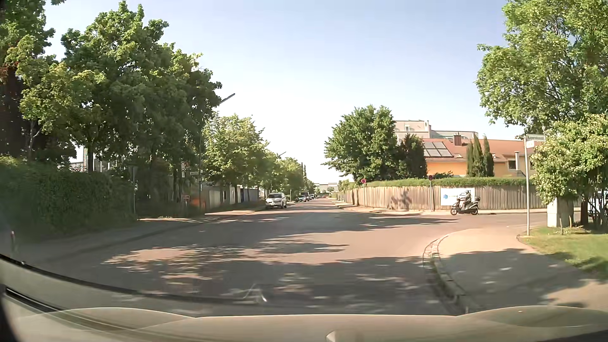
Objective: Follow the waypoints while adhering to traffic rules and regulations
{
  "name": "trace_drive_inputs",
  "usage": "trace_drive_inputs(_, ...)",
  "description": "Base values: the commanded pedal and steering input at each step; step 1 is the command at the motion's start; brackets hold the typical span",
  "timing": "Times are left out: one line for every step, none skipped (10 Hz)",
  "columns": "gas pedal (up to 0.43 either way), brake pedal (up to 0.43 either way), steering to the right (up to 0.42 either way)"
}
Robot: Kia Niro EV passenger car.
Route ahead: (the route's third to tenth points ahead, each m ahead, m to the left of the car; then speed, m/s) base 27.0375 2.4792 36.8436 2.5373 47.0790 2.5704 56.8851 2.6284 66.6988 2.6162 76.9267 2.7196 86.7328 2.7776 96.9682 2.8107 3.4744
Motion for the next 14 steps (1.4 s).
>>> trace_drive_inputs(0.0,0.018,-0.003)
trace_drive_inputs(0.0,0.0,0.0)
trace_drive_inputs(0.0,0.0,0.001)
trace_drive_inputs(0.0,0.0,0.003)
trace_drive_inputs(0.0,0.0,0.006)
trace_drive_inputs(0.0,0.0,0.007)
trace_drive_inputs(0.0,0.0,0.007)
trace_drive_inputs(0.0,0.0,0.007)
trace_drive_inputs(0.0,0.0,0.008)
trace_drive_inputs(0.0,0.0,0.008)
trace_drive_inputs(0.0,0.0,0.008)
trace_drive_inputs(0.0,0.0,0.008)
trace_drive_inputs(0.0,0.0,0.007)
trace_drive_inputs(0.0,0.0,0.007)
